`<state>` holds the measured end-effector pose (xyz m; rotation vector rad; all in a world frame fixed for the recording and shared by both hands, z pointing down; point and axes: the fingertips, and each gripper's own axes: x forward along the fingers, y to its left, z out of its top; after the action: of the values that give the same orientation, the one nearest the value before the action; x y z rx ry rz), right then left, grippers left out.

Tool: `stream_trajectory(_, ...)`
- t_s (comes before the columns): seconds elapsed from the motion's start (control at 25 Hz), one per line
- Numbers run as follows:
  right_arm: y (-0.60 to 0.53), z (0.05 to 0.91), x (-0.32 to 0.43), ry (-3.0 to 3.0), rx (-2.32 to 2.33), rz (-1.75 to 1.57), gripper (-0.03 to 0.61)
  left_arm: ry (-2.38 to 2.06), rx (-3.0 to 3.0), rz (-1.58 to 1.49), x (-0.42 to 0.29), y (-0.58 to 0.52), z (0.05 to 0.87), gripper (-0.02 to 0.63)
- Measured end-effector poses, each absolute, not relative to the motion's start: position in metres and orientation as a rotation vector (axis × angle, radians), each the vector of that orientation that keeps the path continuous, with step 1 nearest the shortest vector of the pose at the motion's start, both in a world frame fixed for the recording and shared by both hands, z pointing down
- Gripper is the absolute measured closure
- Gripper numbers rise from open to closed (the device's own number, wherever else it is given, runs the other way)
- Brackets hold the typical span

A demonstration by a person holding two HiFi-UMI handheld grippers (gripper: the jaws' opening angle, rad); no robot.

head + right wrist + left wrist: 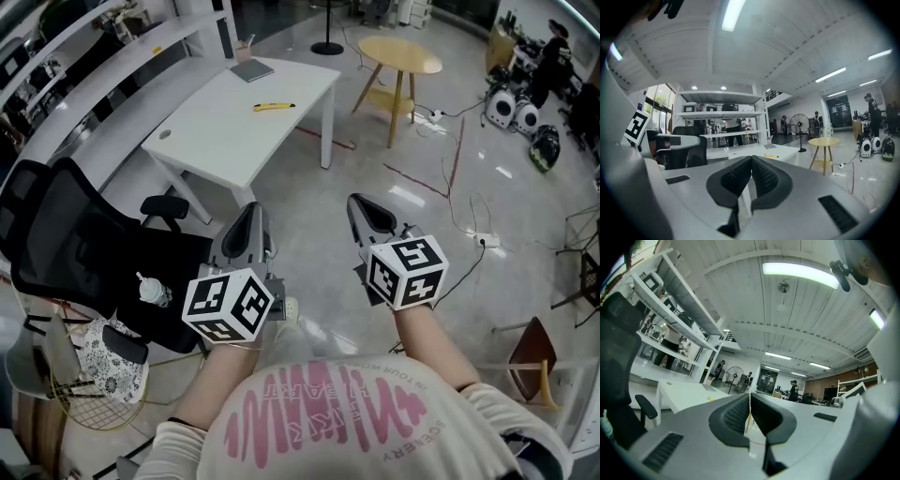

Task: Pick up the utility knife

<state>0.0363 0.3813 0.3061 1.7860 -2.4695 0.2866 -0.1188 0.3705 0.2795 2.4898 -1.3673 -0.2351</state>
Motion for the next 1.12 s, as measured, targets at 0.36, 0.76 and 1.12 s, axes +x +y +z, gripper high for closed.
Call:
stream_trajectory(0.36,0.272,0.308,0.034,-2.442,1.822,0.276,0.563,-1.315,2.527,-0.224,-0.115,0.258,0.286,0.586)
stream_trajectory(0.76,0.133,0.273,0.015,-2.438,1.914,0.226,0.563,-1.266,2.575,-0.243,-0.137,0.108,0.255,0.586)
stream_trajectory(1.12,0.073,0.267,0.018,-2.414,1.963,0.202,0.563,-1.212,2.616,-0.284,-0.135,0.041,0.243,0.586)
